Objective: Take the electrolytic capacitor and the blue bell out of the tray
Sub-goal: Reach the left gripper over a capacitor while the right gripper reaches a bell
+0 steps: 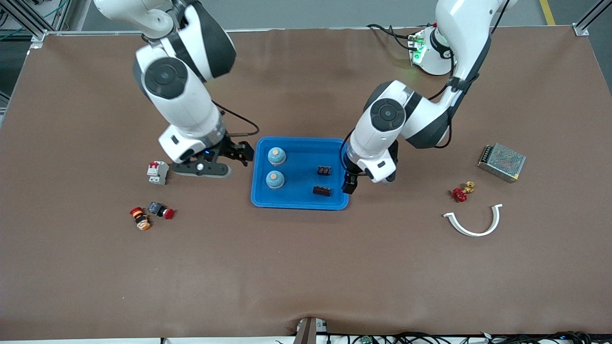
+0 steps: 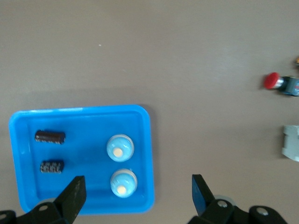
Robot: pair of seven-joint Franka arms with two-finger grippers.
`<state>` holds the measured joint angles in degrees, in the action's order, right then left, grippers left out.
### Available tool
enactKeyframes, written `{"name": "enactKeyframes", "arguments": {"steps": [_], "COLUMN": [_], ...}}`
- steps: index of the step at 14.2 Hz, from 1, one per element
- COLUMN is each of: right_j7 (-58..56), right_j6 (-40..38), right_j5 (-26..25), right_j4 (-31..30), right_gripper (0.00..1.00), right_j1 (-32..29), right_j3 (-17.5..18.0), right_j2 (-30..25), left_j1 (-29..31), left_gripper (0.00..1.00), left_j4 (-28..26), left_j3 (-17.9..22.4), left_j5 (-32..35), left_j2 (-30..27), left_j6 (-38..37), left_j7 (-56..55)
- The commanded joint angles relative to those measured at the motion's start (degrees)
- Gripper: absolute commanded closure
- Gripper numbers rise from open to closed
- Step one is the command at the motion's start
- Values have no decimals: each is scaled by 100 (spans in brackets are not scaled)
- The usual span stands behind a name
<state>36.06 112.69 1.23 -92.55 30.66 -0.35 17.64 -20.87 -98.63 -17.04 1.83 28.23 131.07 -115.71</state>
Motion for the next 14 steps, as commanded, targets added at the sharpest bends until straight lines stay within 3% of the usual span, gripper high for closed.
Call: {"name": "enactKeyframes", "arguments": {"steps": [1,14], "right_j7": [680,806], "right_j6": [340,1088], "right_j5": [17,9], "right_j4": [158,71], "right_gripper": [0,0], "right_j1": [308,730], "right_j3": [-62,-70], "right_j2": [389,1479], "left_j1": [-197,-848], "left_gripper": [0,0], "left_j4": [493,1539], "left_j3": [51,438], "left_j5": [115,520], "left_j2": [437,1729], "left_j6": [-20,15], "left_j7": [-285,-769]}}
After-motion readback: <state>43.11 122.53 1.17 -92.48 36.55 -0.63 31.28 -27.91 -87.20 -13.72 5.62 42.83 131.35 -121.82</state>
